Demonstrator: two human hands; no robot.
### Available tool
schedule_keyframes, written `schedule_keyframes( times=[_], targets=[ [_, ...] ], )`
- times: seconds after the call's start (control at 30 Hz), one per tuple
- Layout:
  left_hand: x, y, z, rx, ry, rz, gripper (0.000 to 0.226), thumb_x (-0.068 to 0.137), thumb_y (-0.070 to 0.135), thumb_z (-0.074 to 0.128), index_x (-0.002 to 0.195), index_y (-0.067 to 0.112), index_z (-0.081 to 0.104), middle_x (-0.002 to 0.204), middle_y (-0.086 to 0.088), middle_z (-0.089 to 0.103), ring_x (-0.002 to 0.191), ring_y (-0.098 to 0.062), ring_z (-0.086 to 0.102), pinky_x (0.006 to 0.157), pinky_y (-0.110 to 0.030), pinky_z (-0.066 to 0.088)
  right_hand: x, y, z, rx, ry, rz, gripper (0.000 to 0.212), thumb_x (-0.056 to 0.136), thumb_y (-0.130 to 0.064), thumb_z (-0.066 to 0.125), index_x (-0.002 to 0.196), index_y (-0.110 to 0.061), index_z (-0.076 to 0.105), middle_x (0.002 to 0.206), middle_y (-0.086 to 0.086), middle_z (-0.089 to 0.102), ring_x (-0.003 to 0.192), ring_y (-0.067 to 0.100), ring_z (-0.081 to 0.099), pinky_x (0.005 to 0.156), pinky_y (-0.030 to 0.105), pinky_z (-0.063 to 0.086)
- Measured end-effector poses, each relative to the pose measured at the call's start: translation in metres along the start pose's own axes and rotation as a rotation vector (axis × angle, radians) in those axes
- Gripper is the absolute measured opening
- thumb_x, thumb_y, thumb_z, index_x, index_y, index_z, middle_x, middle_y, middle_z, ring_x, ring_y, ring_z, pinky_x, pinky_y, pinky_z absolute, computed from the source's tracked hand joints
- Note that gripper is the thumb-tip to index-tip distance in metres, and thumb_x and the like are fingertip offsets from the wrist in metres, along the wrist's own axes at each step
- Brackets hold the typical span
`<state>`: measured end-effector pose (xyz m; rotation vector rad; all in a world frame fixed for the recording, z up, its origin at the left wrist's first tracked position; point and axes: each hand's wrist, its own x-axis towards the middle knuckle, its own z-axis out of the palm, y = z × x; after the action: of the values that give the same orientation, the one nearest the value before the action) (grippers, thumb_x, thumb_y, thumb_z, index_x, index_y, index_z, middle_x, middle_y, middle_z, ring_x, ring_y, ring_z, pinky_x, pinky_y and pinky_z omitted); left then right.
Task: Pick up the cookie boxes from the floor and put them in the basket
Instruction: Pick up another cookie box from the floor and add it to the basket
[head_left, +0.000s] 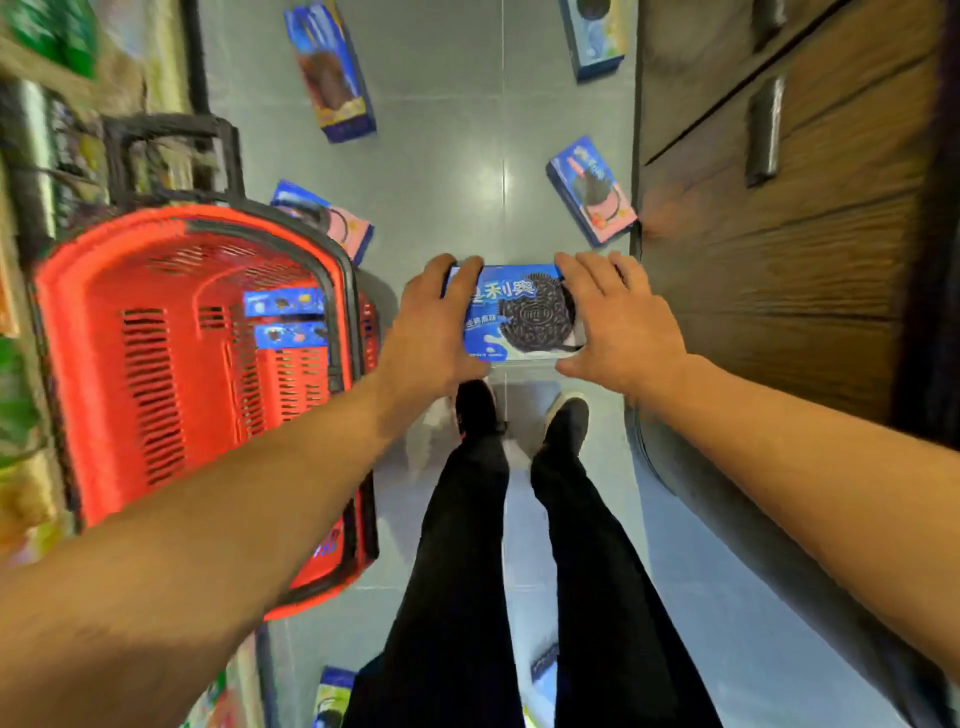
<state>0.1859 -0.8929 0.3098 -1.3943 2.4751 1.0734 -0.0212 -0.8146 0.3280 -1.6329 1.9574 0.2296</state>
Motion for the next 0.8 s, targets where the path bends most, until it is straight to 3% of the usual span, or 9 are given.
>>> schedule_keyframes(
  times=[0.13, 0.23, 0.33, 0.4, 0.57, 0.63, 0.7, 0.73, 0.8],
  targets=[
    [-0.070, 0.040, -0.089, 0.031, 0.071, 0.028, 0.106, 0.045, 0.044, 0.075, 0.139, 0.011, 0.038, 0.128, -0.016, 0.041, 0.108, -0.036, 0.047, 0.095, -0.046, 0.043, -0.069, -0.047, -0.080, -0.017, 0.066, -0.059, 0.116, 0.060, -0.052, 0.080, 0.153, -0.026, 0.016, 0.153, -0.003, 0.026, 0.140, 0.031, 0.021, 0.087, 0.052, 0.052],
    [-0.125, 0.073, -0.141, 0.031, 0.140, 0.022, 0.107, 0.047, 0.037, 0.083, 0.141, 0.015, 0.037, 0.133, -0.012, 0.037, 0.114, -0.032, 0.038, 0.100, -0.040, 0.036, -0.120, -0.076, -0.124, 0.041, 0.168, -0.107, 0.117, 0.057, -0.051, 0.083, 0.151, -0.026, 0.018, 0.153, -0.001, 0.025, 0.141, 0.030, 0.021, 0.097, 0.051, 0.047],
    [-0.169, 0.092, -0.177, 0.084, 0.224, 0.040, 0.108, 0.045, 0.036, 0.084, 0.141, 0.015, 0.038, 0.133, -0.011, 0.038, 0.117, -0.033, 0.038, 0.104, -0.038, 0.033, -0.158, -0.095, -0.150, 0.201, 0.268, -0.196, 0.115, 0.056, -0.048, 0.084, 0.150, -0.021, 0.025, 0.155, 0.008, 0.024, 0.142, 0.031, 0.022, 0.114, 0.045, 0.030],
    [-0.193, 0.099, -0.192, 0.109, 0.251, 0.025, 0.109, 0.046, 0.038, 0.083, 0.142, 0.016, 0.036, 0.135, -0.010, 0.037, 0.118, -0.032, 0.038, 0.105, -0.038, 0.033, -0.175, -0.104, -0.164, 0.355, 0.316, -0.200, 0.106, 0.062, -0.046, 0.082, 0.149, -0.020, 0.028, 0.156, 0.008, 0.022, 0.144, 0.026, 0.020, 0.115, 0.038, 0.022],
    [-0.267, 0.120, -0.195, 0.155, 0.457, 0.037, 0.106, 0.044, 0.038, 0.085, 0.137, 0.012, 0.042, 0.131, -0.014, 0.041, 0.116, -0.035, 0.040, 0.102, -0.040, 0.033, -0.217, -0.122, -0.183, 0.813, 0.552, -0.027, 0.072, 0.085, -0.031, 0.071, 0.145, -0.011, 0.036, 0.149, 0.009, 0.036, 0.137, 0.019, 0.034, 0.112, 0.027, 0.025],
    [-0.301, 0.130, -0.187, 0.165, 0.541, 0.046, 0.105, 0.044, 0.038, 0.084, 0.136, 0.013, 0.040, 0.131, -0.013, 0.040, 0.118, -0.033, 0.038, 0.102, -0.036, 0.030, -0.234, -0.126, -0.185, 0.994, 0.472, 0.095, 0.054, 0.088, -0.041, 0.061, 0.135, -0.017, 0.049, 0.136, 0.005, 0.049, 0.125, 0.019, 0.045, 0.106, 0.032, 0.034],
    [-0.332, 0.140, -0.179, 0.185, 0.599, 0.062, 0.105, 0.045, 0.039, 0.083, 0.136, 0.015, 0.038, 0.131, -0.010, 0.036, 0.118, -0.030, 0.036, 0.102, -0.034, 0.028, -0.252, -0.127, -0.181, 1.122, 0.325, 0.149, 0.038, 0.080, -0.057, 0.050, 0.095, -0.023, 0.061, 0.101, 0.003, 0.062, 0.098, 0.023, 0.056, 0.089, 0.037, 0.043],
    [-0.345, 0.144, -0.176, 0.197, 0.622, 0.074, 0.104, 0.046, 0.039, 0.084, 0.136, 0.016, 0.037, 0.130, -0.008, 0.035, 0.119, -0.030, 0.036, 0.103, -0.034, 0.028, -0.261, -0.127, -0.178, 1.172, 0.270, 0.150, 0.043, 0.076, -0.060, 0.046, 0.081, -0.019, 0.059, 0.088, 0.008, 0.064, 0.088, 0.029, 0.059, 0.083, 0.040, 0.047],
    [-0.373, 0.150, -0.166, 0.227, 0.661, 0.088, 0.101, 0.050, 0.039, 0.084, 0.136, 0.017, 0.035, 0.130, -0.009, 0.034, 0.120, -0.031, 0.036, 0.105, -0.037, 0.029, -0.281, -0.129, -0.171, 1.260, 0.219, 0.161, 0.050, 0.074, -0.060, 0.048, 0.078, -0.012, 0.060, 0.084, 0.017, 0.069, 0.080, 0.036, 0.065, 0.080, 0.047, 0.054]
  ],
)
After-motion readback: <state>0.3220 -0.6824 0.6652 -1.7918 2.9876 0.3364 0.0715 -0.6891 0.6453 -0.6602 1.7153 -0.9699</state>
